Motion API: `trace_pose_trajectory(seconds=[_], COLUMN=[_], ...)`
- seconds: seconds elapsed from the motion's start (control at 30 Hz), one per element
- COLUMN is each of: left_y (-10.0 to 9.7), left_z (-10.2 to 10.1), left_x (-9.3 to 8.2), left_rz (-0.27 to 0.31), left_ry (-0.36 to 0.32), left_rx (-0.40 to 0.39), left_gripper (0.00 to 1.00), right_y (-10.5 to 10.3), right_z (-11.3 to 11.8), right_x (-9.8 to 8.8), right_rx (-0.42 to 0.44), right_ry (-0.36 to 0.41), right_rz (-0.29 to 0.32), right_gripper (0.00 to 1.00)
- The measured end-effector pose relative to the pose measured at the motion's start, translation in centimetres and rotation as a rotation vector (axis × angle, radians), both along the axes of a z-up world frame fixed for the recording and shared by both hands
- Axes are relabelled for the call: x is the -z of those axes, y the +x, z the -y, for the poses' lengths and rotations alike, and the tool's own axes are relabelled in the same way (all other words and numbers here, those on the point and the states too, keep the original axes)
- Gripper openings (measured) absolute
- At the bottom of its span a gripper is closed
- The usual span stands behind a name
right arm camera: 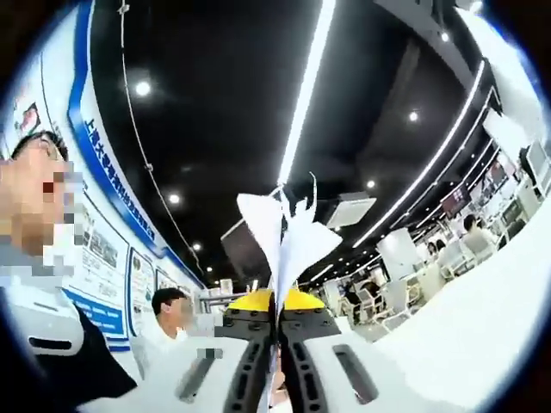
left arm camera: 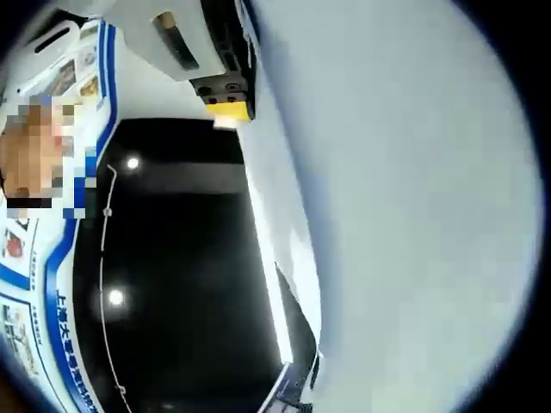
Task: Organize the stack of printing papers by aligning and flattening the scattered papers on the table
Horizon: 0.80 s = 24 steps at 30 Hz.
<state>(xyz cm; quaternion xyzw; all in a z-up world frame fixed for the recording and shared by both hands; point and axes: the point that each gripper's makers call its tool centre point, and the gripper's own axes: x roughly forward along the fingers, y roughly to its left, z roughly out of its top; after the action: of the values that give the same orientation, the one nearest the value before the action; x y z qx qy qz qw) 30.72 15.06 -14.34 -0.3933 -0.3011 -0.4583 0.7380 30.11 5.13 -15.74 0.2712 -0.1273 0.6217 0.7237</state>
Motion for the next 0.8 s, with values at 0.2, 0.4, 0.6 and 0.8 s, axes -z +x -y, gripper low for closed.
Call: trace_pose_trajectory(seconds=[0.2,0.4,0.6,0.8], left_y=[-1.2,-3.2,-5.4,-3.6], left_z=[0.1,-1.9,-1.8,1.8], left_x=[0.6,1.1,1.8,7.2], left_rz=[0.06,0.083,0.056,0.034], left_ry=[0.177,0.265,0.33,0.679], left_rx=[-0.014,0.095,0.36,0.216], left_gripper=[0.13,0.24,0.27,0.2], right_y=[-1.1,-1.4,-2.8,-1.6], right_z=[2.3,6.0,8.0,7.6], right_x=[-0.5,-0.3,0.9,3.6], right_rx=[-0.045,-0.061,-0.105,-0.051], right_ry=[-0.044,-0.139,-0.26,-0.407], right_rz=[0.042,0.113,0.217,0.239], right_gripper=[0.0,0.0,0.0,0.0])
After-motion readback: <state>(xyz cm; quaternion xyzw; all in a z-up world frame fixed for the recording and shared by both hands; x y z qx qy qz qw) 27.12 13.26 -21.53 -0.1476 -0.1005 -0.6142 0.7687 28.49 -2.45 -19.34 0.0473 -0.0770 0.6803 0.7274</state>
